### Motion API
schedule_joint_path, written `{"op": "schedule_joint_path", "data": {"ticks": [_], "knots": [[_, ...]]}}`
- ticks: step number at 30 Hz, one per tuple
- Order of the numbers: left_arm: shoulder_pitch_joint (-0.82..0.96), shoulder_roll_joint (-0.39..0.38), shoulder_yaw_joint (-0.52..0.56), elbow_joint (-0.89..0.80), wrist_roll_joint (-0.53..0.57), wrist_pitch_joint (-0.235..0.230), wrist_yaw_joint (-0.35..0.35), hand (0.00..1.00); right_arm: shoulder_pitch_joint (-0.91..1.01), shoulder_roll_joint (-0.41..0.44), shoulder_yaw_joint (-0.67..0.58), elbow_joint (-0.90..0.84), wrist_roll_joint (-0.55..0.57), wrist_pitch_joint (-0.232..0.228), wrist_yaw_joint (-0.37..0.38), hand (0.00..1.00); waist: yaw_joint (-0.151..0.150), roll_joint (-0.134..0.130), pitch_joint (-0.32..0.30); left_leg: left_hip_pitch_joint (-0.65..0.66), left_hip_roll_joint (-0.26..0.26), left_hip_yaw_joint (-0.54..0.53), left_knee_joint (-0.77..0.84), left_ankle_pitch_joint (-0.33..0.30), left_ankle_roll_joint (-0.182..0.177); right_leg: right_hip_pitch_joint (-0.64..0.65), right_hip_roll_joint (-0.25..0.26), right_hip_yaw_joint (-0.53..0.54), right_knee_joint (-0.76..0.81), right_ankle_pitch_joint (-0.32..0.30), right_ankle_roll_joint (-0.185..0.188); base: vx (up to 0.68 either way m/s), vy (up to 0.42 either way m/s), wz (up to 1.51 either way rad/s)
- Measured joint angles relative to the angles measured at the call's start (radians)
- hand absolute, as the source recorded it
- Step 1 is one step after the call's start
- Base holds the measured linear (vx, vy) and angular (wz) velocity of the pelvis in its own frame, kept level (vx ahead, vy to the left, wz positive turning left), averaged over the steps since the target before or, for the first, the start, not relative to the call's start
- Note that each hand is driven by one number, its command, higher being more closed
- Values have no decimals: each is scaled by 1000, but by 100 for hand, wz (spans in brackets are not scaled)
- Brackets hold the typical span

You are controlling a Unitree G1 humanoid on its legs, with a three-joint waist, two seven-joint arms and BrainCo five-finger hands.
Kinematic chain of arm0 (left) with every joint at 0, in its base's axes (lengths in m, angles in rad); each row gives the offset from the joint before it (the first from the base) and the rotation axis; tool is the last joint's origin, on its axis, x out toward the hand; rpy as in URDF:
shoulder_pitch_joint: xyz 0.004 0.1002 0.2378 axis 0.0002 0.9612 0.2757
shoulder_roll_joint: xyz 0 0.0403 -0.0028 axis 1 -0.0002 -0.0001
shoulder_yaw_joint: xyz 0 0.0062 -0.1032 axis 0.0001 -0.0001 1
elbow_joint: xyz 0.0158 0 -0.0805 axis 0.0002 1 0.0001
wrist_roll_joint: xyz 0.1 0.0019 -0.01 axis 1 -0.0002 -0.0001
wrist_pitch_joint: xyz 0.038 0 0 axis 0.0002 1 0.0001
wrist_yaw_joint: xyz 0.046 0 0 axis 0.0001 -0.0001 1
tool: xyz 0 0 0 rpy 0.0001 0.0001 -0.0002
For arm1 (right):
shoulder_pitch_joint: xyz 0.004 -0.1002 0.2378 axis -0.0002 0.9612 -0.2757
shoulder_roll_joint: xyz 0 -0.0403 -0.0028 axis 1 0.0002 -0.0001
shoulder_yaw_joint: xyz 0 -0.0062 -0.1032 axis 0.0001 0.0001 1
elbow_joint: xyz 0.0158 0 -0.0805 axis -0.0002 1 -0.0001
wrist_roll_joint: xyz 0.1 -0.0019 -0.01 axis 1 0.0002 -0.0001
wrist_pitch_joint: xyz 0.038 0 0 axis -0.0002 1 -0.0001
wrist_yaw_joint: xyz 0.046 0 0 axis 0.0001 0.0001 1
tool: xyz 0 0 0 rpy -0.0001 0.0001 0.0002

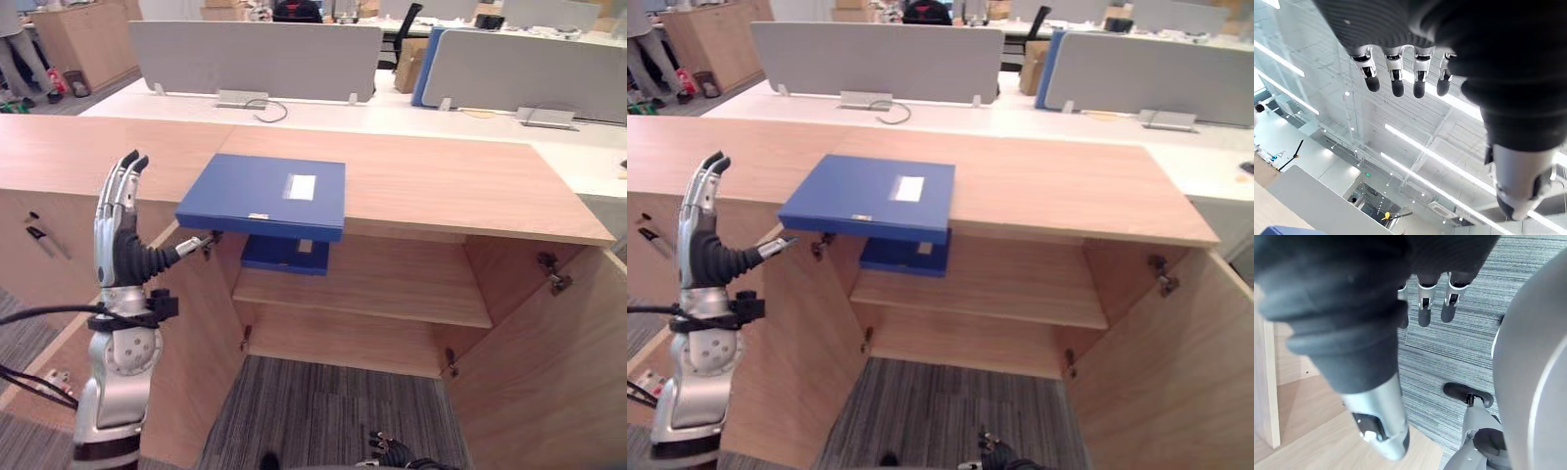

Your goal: Walk over to the cabinet, pick up the folder, carry it to the office cabinet, place the folder inside the office cabinet, then close the office cabinet door

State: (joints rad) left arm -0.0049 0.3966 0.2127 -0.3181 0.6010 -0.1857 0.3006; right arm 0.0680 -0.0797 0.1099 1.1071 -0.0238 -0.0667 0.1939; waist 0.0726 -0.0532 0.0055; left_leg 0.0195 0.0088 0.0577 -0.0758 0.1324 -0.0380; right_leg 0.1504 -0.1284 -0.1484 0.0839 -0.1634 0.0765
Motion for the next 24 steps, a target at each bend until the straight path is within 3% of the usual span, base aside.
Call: {"op": "schedule_joint_path", "data": {"ticks": [3,7,11,20,24], "knots": [[-25,14,0,35,110,25,36,0,12,0,0,-13,-2,-11,0,0,-2,-6,-5,0,2,16,0,-2,-2,-10,4,18,2,2,-3,-22,-1,-15],[-39,25,0,83,178,47,62,0,20,0,0,-15,-3,-20,0,0,-3,-9,-14,2,10,30,0,-3,-4,-17,5,29,6,3,-5,-18,-1,-11],[-60,92,-15,153,231,52,67,0,40,0,0,-37,-27,-31,0,0,-2,-10,-33,17,11,43,-8,-3,-4,-18,10,40,8,5,-7,-18,4,-12],[-119,145,-70,275,247,48,67,0,57,-1,0,-53,-36,-43,0,0,-4,-6,-43,29,10,47,-11,-3,-4,-8,8,40,3,6,-8,-21,3,-2],[-151,195,-143,322,272,39,64,0,58,-1,0,-54,-36,-48,0,0,-11,-9,-46,32,10,47,-11,-3,-4,-3,8,40,-1,6,-8,0,0,0]]}}
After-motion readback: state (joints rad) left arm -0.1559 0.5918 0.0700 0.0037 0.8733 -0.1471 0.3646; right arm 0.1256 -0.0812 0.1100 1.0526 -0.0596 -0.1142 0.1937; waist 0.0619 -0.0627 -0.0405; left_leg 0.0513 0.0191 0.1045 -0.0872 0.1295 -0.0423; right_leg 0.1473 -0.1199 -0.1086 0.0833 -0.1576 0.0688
